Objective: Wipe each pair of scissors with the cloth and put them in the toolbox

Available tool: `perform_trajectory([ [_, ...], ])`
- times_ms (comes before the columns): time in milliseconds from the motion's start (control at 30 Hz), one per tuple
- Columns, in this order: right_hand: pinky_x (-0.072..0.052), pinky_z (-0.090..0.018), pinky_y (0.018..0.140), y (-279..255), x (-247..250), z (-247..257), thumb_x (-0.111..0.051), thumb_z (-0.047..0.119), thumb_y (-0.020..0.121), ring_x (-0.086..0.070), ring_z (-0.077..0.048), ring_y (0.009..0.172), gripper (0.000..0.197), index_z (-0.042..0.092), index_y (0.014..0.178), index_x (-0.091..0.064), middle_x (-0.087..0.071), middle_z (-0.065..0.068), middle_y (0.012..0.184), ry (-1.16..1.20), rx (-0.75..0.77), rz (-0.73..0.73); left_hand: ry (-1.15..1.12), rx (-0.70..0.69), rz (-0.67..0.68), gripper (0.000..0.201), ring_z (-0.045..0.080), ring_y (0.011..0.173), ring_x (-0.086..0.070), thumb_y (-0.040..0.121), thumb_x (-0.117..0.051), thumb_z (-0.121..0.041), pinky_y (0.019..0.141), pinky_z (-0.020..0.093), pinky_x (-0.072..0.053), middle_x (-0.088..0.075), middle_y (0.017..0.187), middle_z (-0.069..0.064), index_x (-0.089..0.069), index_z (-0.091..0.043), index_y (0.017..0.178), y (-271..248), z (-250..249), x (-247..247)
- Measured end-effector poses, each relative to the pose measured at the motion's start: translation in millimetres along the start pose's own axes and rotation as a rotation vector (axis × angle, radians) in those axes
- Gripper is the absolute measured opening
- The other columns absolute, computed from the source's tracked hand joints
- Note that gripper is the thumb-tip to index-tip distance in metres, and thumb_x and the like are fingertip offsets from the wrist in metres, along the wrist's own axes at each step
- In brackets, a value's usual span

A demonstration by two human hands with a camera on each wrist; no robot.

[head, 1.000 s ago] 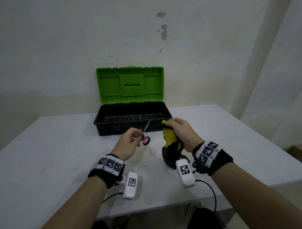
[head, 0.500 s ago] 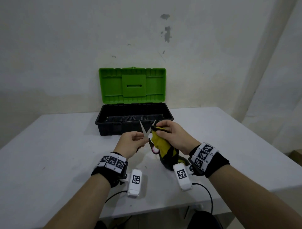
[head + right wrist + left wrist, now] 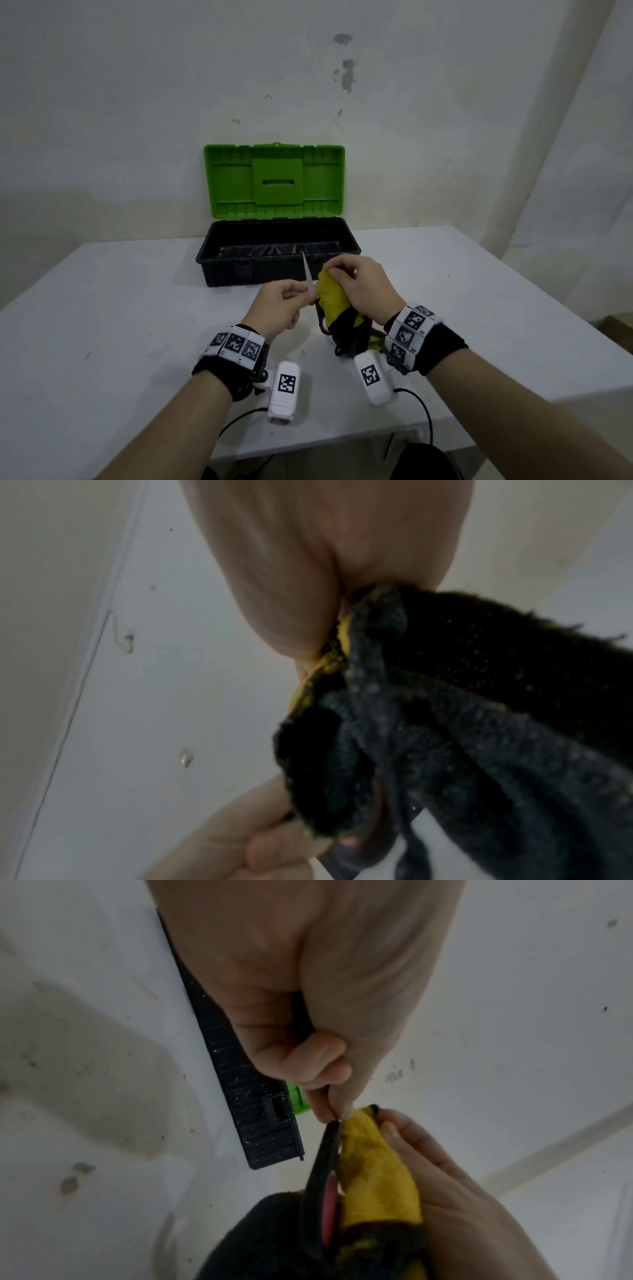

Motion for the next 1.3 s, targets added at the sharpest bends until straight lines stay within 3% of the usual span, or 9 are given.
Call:
perform_trajectory([
  [133,-0.035,-0.019,0.091,-5.0,-1.1,-1.9,-0.066,0.043,0.087,-0.049,-0.011,0.107,0.046,0.021,0.127,-0.062,-0.051,0.002,0.116,-0.226,0.013,0.102,-0.018,-0.009,0.011,0.014,0.009,0.051,-0.047,0.092,-0.069,-0.017,0.046,0.020,-0.039,-0.072,0.085,0.006,-0.068,-0.010,0.104,-0.2,-5.7,-0.5],
  [200,-0.032,-0.017,0.092,-6.6,-4.6,-3.1,-0.067,0.037,0.088,-0.047,-0.014,0.111,0.050,0.019,0.133,-0.057,-0.048,-0.001,0.119,-0.301,0.041,0.154,-0.018,-0.008,0.013,0.011,0.009,0.051,-0.046,0.093,-0.068,-0.016,0.046,0.020,-0.038,-0.073,0.086,0.007,-0.069,-0.010,0.103,0.2,-7.1,-0.8],
  [367,-0.038,-0.021,0.092,-5.0,2.5,-3.0,-0.063,0.023,0.092,-0.053,-0.016,0.108,0.023,0.014,0.111,-0.072,-0.053,-0.002,0.118,-0.270,0.169,-0.047,-0.033,-0.011,0.031,0.012,0.009,0.048,-0.043,0.092,-0.069,-0.018,0.045,0.021,-0.036,-0.074,0.084,0.008,-0.069,-0.009,0.100,0.5,-8.4,-3.2],
  [533,-0.053,-0.039,0.076,-12.2,-6.8,0.7,-0.058,0.021,0.096,-0.060,-0.018,0.090,0.023,0.012,0.114,-0.070,-0.057,-0.001,0.109,-0.333,0.351,0.001,-0.033,-0.015,0.023,0.019,0.010,0.046,-0.040,0.093,-0.069,-0.026,0.044,0.021,-0.035,-0.074,0.080,0.006,-0.067,-0.009,0.101,1.4,-9.4,-5.9],
  [767,-0.053,-0.036,0.064,-13.3,-6.6,6.1,-0.068,0.016,0.088,-0.059,-0.018,0.071,0.012,0.009,0.093,-0.076,-0.058,-0.004,0.085,-0.339,0.452,0.044,0.006,-0.029,0.014,0.017,0.010,0.043,-0.040,0.093,-0.068,-0.019,0.041,0.021,-0.034,-0.074,0.075,0.002,-0.066,-0.004,0.100,0.3,-9.7,-6.9],
  [1000,-0.054,-0.040,0.071,1.8,15.9,-7.0,-0.065,0.013,0.091,-0.060,-0.020,0.077,0.012,0.008,0.095,-0.075,-0.060,-0.005,0.091,-0.312,0.305,-0.143,-0.034,-0.031,-0.015,0.019,0.010,0.041,-0.036,0.092,-0.069,-0.017,0.041,0.022,-0.033,-0.076,0.086,0.008,-0.064,0.000,0.099,-2.7,-5.6,-7.7],
  [1133,-0.051,-0.026,0.076,-17.4,3.8,10.7,-0.064,0.009,0.090,-0.060,-0.015,0.084,0.017,0.008,0.103,-0.074,-0.062,-0.002,0.100,-0.315,0.470,0.032,-0.027,-0.027,0.003,0.022,0.010,0.042,-0.037,0.091,-0.071,-0.022,0.041,0.022,-0.034,-0.076,0.084,0.005,-0.064,-0.003,0.100,-1.7,-6.9,-9.5],
  [1200,-0.052,-0.029,0.071,-19.7,-3.7,9.8,-0.063,0.010,0.091,-0.059,-0.016,0.080,0.017,0.009,0.103,-0.074,-0.061,-0.003,0.097,-0.367,0.490,0.126,-0.023,-0.036,0.016,0.021,0.010,0.042,-0.038,0.091,-0.070,-0.022,0.040,0.022,-0.033,-0.074,0.077,0.002,-0.064,-0.003,0.099,-3.0,-7.5,-12.0],
  [1300,-0.054,-0.038,0.069,-7.9,1.2,-1.4,-0.062,0.008,0.091,-0.060,-0.020,0.078,0.014,0.009,0.098,-0.075,-0.060,-0.004,0.096,-0.399,0.413,0.061,0.002,-0.048,0.009,0.021,0.010,0.041,-0.039,0.091,-0.071,-0.021,0.040,0.023,-0.033,-0.072,0.076,0.003,-0.064,-0.002,0.096,-4.3,-6.8,-11.8],
])
Point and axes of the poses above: each hand's wrist, its own y-axis towards the middle knuckle, its own x-axis out of the back of the hand, z = x × y, the point moved 3 cm from there along y, towards the middle knuckle
